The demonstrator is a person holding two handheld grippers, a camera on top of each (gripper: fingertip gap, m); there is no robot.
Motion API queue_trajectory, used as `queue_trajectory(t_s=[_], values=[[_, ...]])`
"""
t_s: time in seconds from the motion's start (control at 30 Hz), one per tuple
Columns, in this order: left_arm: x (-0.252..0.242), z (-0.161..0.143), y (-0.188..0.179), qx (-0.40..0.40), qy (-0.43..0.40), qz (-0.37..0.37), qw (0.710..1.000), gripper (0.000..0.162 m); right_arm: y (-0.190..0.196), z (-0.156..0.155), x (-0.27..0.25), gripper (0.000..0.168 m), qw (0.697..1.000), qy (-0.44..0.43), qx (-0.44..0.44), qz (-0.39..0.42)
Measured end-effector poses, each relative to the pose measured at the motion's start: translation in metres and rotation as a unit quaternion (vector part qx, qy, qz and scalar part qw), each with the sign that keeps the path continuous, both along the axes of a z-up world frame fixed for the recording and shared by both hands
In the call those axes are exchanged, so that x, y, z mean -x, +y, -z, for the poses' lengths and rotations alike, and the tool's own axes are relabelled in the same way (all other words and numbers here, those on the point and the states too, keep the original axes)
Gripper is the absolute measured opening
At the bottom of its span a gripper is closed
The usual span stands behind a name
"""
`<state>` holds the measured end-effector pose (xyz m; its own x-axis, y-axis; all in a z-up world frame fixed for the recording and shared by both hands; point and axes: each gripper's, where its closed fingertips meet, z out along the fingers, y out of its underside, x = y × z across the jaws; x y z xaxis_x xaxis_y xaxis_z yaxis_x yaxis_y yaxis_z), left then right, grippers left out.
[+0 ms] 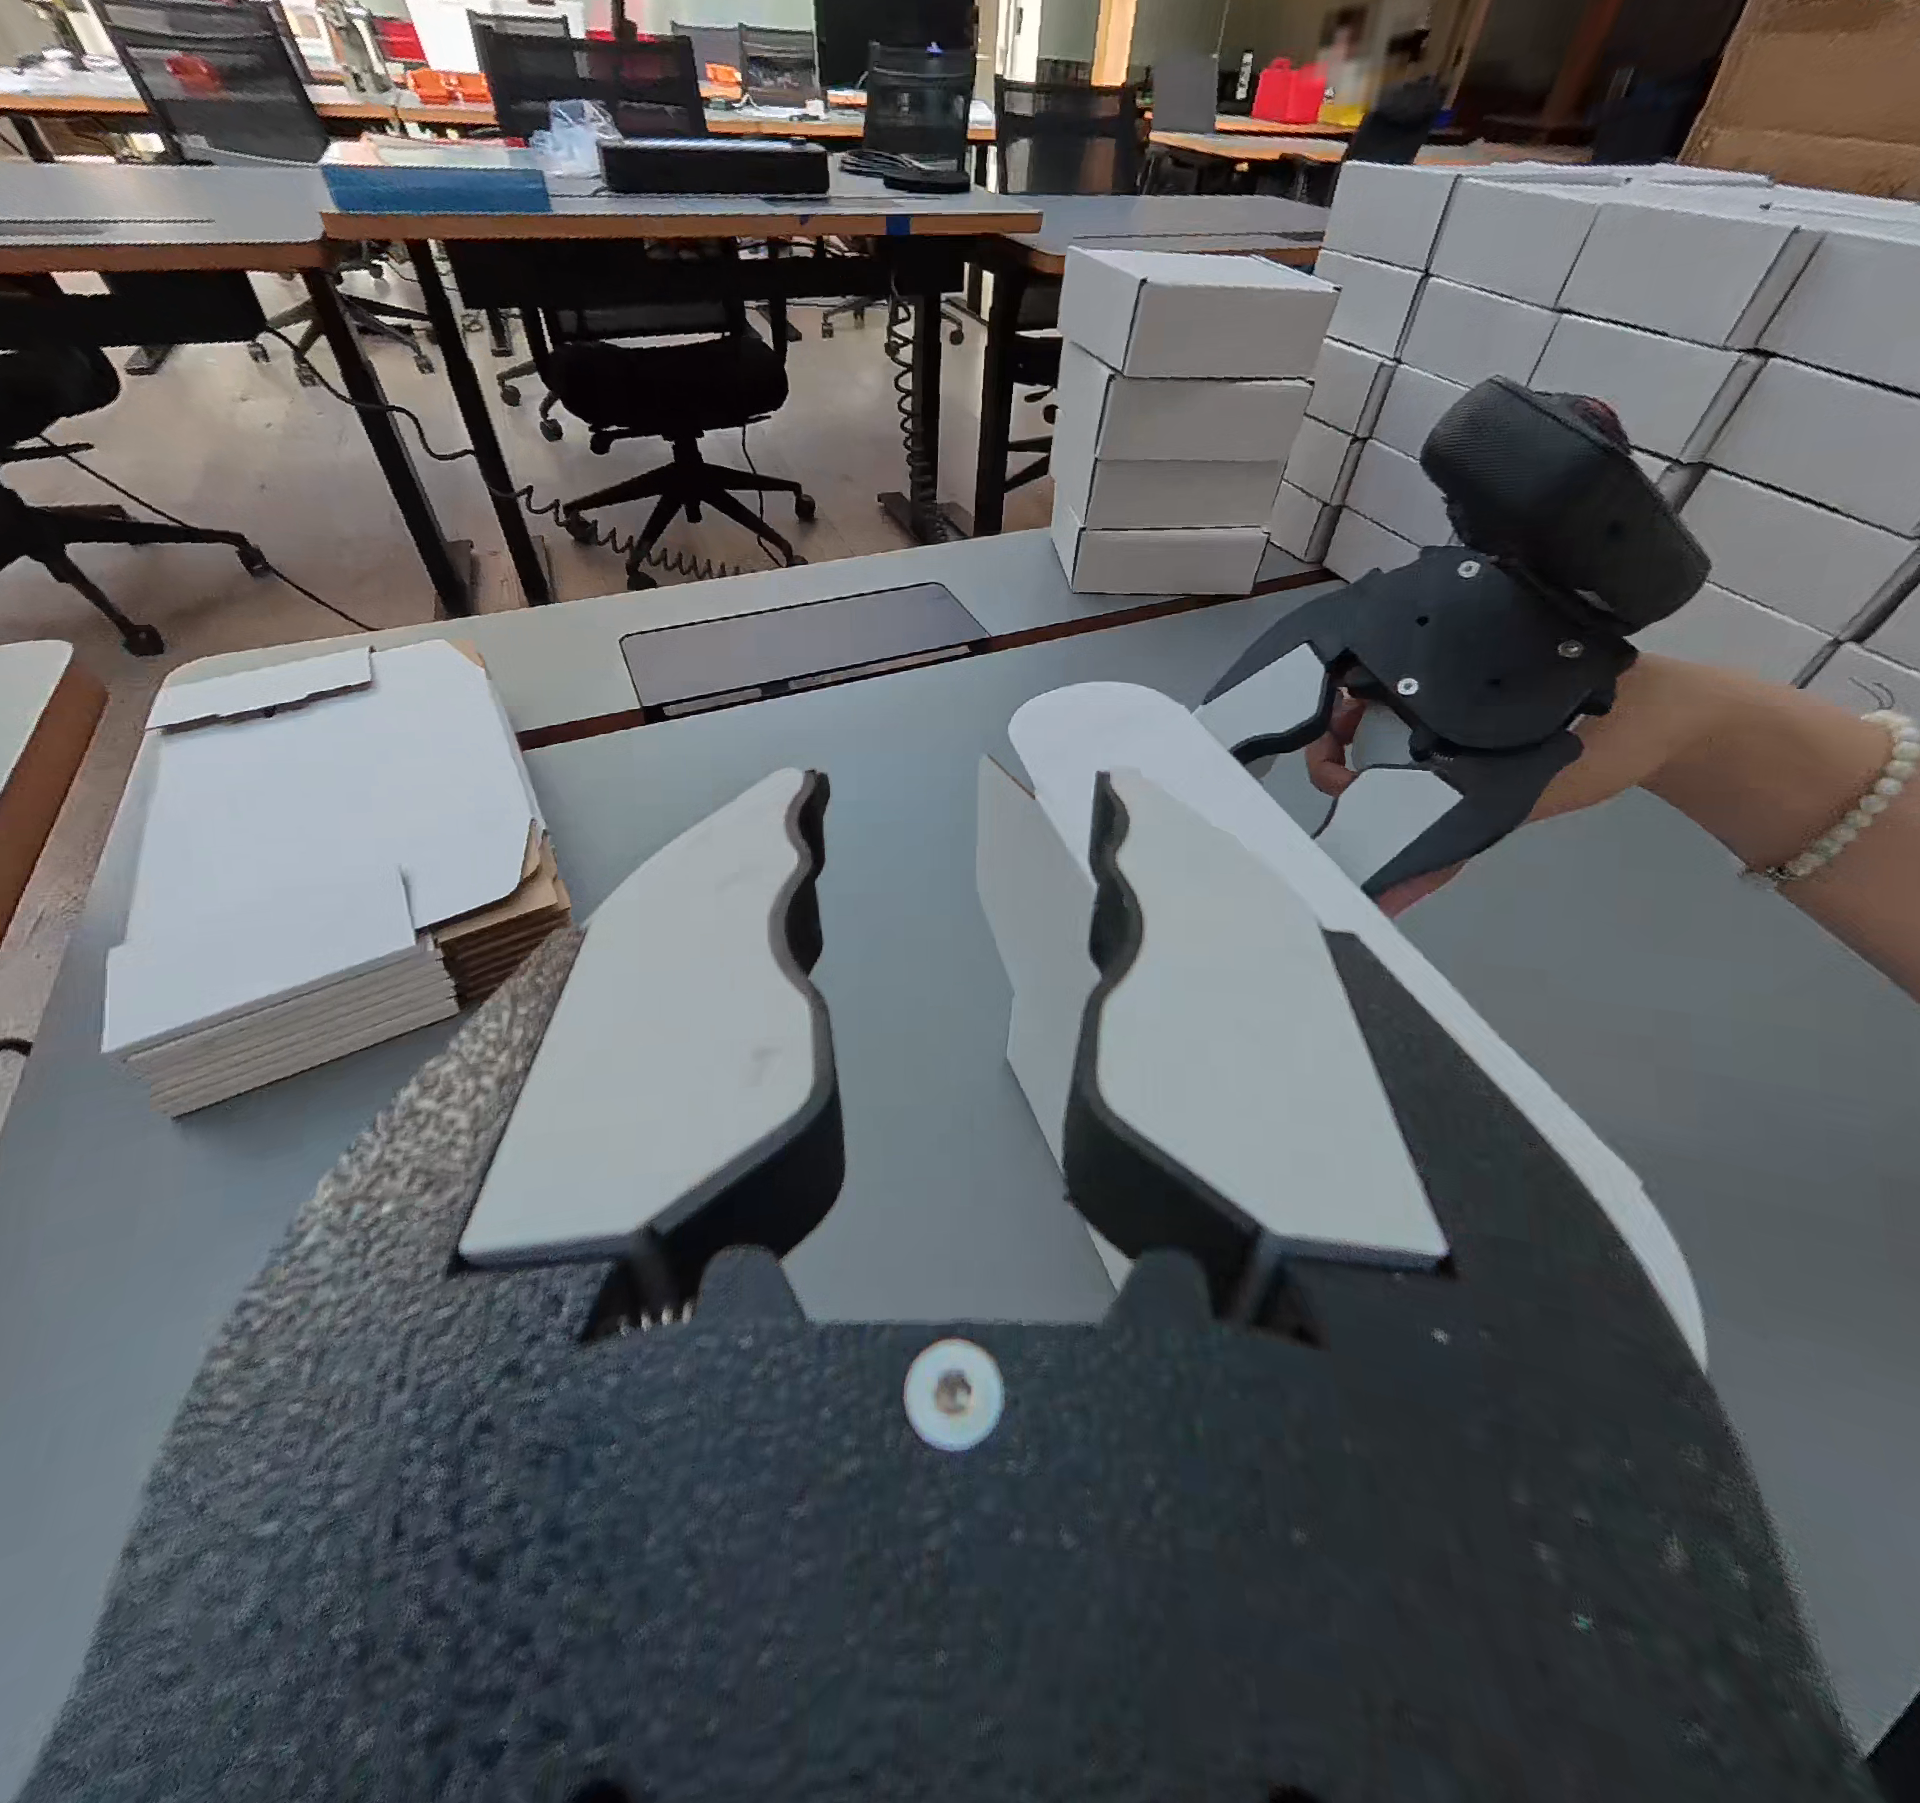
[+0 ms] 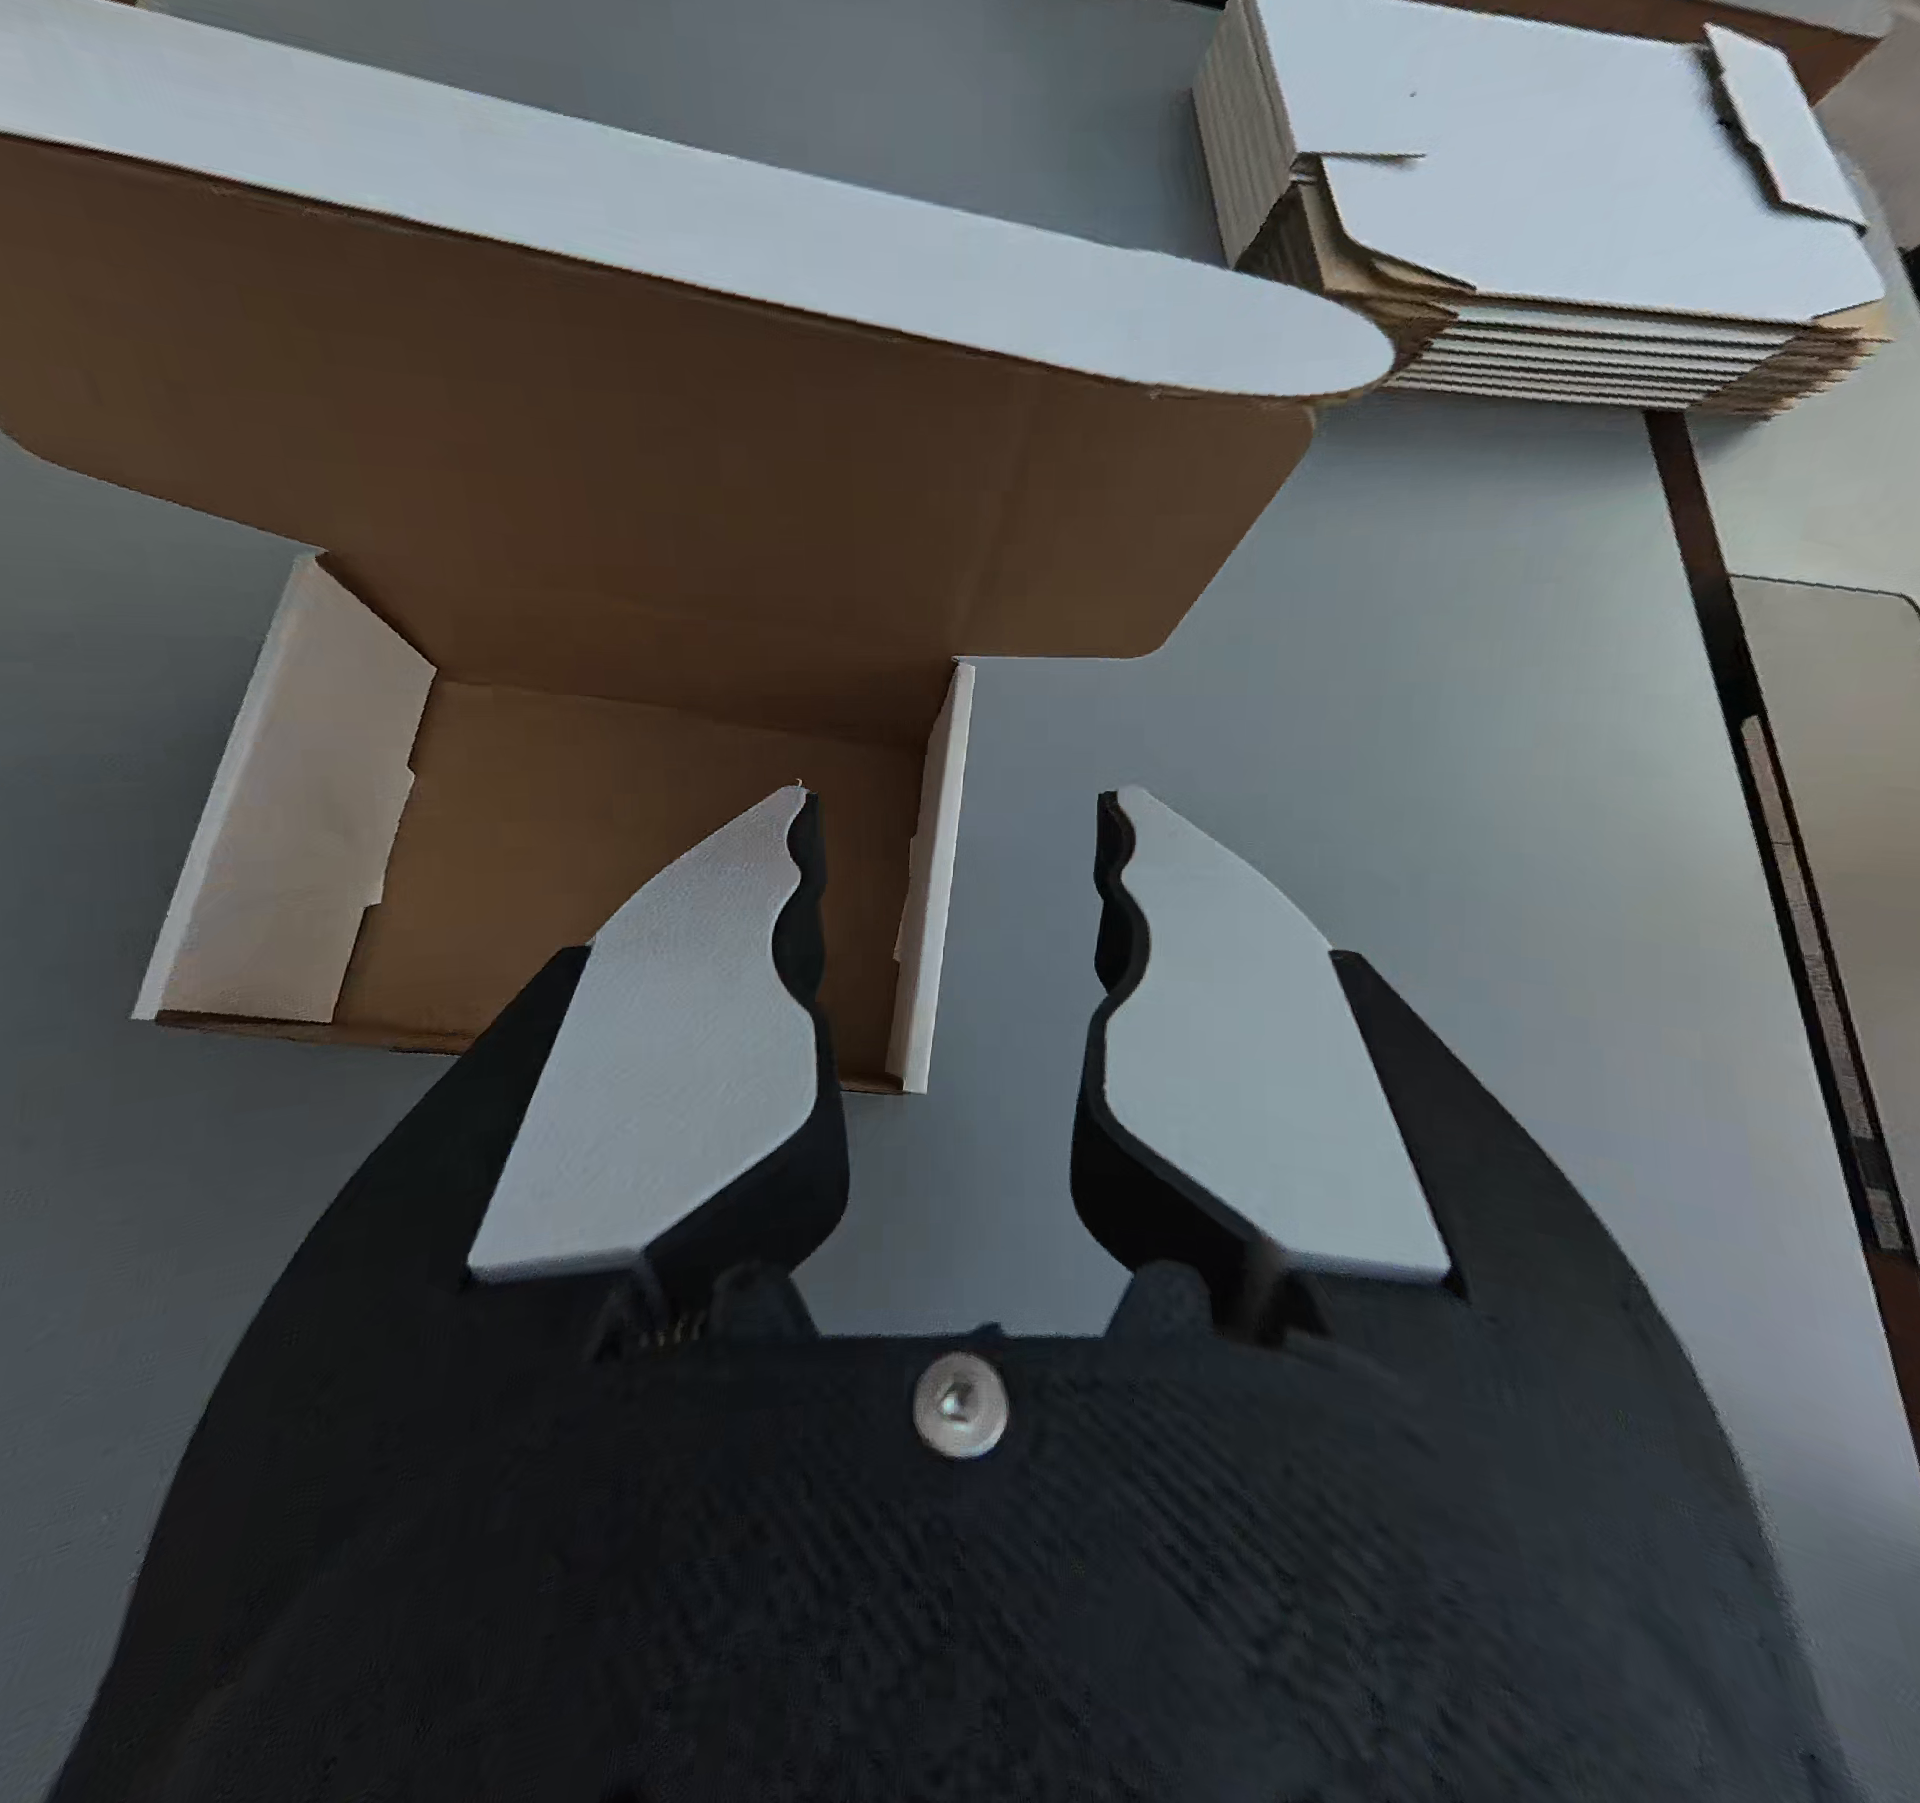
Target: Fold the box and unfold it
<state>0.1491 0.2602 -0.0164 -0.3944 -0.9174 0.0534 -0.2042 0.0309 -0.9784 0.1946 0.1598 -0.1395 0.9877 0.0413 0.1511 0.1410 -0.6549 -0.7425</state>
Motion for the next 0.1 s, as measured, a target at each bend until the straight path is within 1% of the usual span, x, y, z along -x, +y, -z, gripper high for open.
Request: queue_trajectory(t_s=[0.03, 0.1], values=[[0.005, 0.005, 0.008, 0.002, -0.006, -0.014, 1.0, 0.049, 0.006, 0.007, -0.001, 0.049, 1.0, 0.007, 0.018, -0.003], [0.013, 0.012, 0.021, 0.008, -0.015, -0.033, 0.999, 0.049, 0.015, 0.022, -0.004, 0.045, 0.999, 0.018, 0.049, -0.008]])
